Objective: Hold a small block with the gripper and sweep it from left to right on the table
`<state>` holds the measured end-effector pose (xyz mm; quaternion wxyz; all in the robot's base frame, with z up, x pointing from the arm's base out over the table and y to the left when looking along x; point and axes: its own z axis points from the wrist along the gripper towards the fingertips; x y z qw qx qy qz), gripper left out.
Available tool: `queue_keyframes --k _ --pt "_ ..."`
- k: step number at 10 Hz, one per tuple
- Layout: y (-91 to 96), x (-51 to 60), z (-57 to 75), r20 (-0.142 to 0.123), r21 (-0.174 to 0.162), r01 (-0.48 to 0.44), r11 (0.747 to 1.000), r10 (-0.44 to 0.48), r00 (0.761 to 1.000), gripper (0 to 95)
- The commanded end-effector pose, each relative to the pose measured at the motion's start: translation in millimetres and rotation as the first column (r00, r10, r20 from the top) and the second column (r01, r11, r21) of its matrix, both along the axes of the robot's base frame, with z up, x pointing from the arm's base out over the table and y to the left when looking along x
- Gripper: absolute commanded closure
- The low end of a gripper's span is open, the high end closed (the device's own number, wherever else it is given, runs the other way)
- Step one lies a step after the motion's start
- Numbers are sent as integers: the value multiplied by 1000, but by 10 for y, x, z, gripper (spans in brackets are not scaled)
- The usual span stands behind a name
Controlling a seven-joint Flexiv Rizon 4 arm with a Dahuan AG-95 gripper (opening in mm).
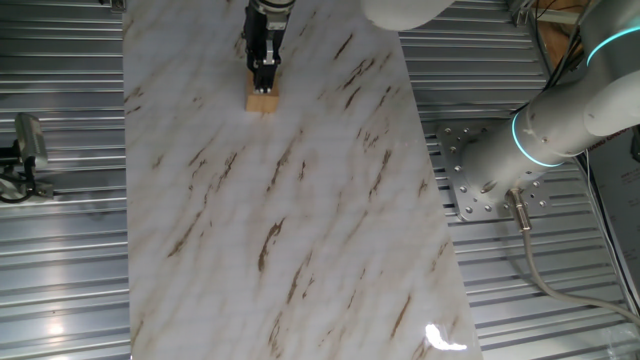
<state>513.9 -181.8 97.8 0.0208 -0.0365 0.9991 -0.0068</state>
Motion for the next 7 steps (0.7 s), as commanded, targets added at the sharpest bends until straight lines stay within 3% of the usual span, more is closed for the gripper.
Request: queue_keyframes --k 1,5,7 --pt "7 -1 2 -16 35 -8 999 9 1000 0" --pt "7 -1 2 -60 87 -37 996 42 997 0" --pt "7 -1 2 -85 87 -56 995 63 994 0"
